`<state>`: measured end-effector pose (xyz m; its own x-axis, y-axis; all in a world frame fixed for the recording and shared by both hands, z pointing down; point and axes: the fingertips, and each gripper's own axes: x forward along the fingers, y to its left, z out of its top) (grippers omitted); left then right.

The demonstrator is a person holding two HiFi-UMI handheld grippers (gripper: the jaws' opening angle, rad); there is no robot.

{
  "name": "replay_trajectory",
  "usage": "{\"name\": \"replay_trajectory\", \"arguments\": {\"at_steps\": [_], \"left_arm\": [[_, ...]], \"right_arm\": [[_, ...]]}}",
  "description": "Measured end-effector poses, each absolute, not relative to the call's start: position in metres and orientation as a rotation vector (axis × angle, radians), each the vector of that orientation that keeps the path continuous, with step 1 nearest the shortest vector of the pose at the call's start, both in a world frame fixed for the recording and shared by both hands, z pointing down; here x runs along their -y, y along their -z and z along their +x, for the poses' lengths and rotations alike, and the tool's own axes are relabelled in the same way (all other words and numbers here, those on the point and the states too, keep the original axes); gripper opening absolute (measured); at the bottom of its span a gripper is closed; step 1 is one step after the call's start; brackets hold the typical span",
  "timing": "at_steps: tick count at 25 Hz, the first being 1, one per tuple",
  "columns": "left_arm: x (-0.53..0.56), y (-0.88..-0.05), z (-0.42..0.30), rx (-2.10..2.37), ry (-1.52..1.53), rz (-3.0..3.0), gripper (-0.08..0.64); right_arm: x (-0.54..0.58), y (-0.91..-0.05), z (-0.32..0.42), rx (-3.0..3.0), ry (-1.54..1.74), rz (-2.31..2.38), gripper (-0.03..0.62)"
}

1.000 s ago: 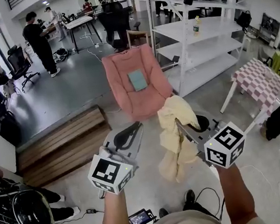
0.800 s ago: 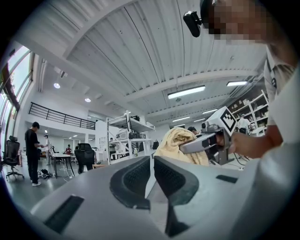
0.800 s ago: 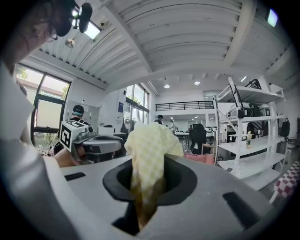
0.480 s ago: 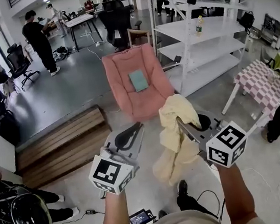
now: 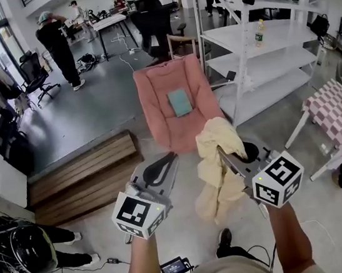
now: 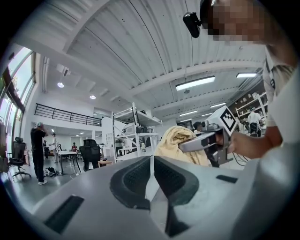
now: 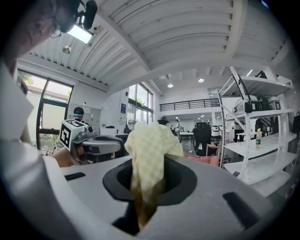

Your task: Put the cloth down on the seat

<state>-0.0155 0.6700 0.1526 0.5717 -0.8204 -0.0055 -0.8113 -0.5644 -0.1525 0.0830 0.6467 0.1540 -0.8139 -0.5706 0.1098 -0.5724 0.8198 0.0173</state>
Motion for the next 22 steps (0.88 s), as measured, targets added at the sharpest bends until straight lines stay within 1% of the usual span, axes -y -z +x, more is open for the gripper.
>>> {"name": "replay_trajectory", "arguments": {"at_steps": [10, 22], "left_arm": [[-0.575, -0.155, 0.03, -1.442, 0.165, -2.651, 0.026], [-0.486, -0.164, 0.078, -1.426, 0.237, -2.64, 0.026]], "right_arm": [[-0.55, -0.157, 0.121, 2.924, -0.039, 0.846, 0.052], [-0.462, -0.167, 0.164, 2.959, -0.078, 0.837, 0.052]]}}
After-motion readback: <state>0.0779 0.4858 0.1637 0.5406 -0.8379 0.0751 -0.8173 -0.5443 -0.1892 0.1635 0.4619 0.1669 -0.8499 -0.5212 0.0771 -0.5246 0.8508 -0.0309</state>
